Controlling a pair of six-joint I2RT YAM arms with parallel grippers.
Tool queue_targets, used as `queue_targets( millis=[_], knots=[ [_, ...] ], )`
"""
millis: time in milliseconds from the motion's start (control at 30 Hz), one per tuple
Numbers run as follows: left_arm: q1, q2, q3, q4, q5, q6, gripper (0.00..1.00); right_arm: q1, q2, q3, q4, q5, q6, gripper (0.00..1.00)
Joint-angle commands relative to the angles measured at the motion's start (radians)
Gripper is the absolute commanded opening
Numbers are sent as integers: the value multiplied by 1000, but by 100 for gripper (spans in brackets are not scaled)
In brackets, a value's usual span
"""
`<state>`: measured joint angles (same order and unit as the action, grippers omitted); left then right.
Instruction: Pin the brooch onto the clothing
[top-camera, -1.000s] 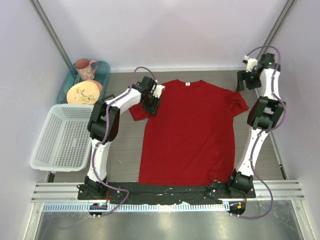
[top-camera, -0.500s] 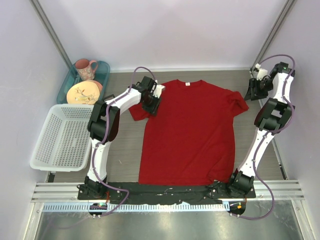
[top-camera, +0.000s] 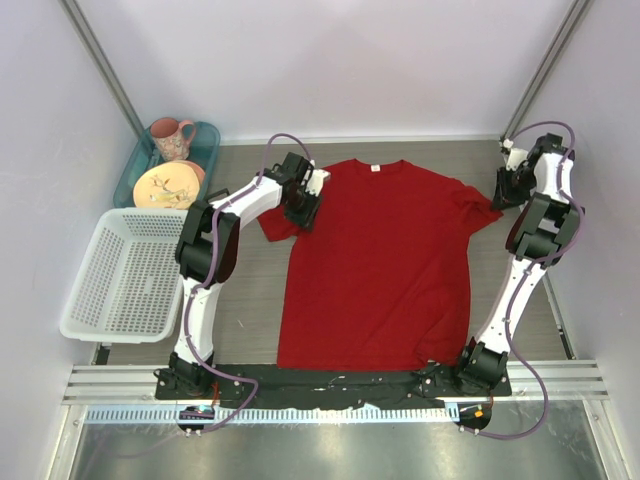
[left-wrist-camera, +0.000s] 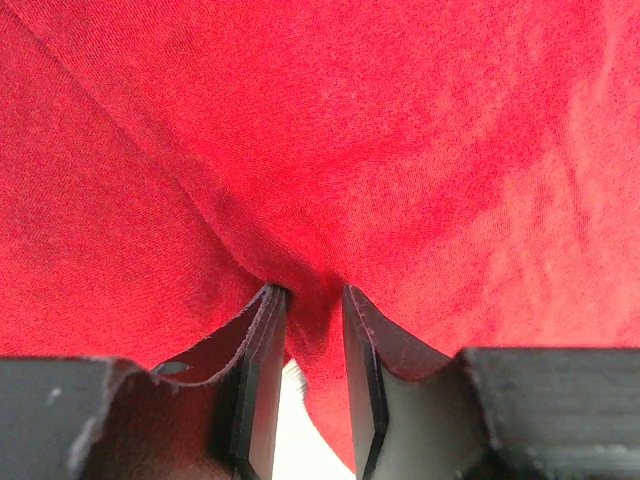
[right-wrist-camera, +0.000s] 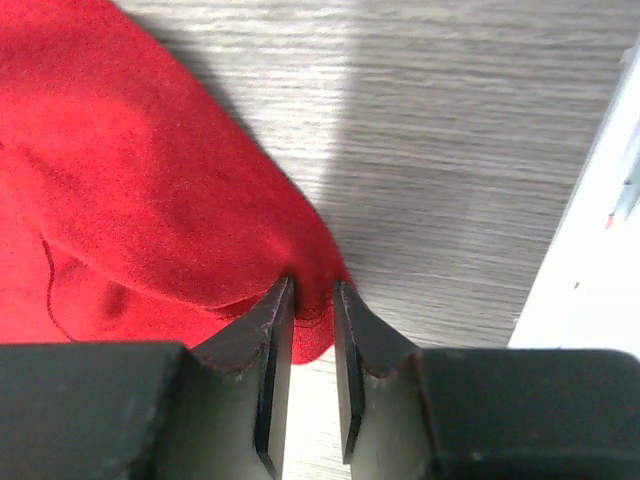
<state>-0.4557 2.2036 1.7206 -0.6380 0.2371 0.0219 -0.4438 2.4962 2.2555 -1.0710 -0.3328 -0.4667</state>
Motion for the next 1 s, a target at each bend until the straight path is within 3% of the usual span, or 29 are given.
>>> queue_targets(
  millis=[0, 400, 900, 967],
  knots=[
    [6, 11, -12, -29, -18, 0, 33, 7, 55, 38, 108, 147, 13, 25],
    [8, 34, 10, -38, -10, -8, 25, 83, 33, 82, 243, 308, -13, 1],
    [26, 10, 17, -28, -10, -42, 19, 198, 138, 199, 370, 586, 26, 1],
    [35, -40, -13, 15, 19, -50, 23, 201, 130, 205, 361, 586, 25, 3]
  ],
)
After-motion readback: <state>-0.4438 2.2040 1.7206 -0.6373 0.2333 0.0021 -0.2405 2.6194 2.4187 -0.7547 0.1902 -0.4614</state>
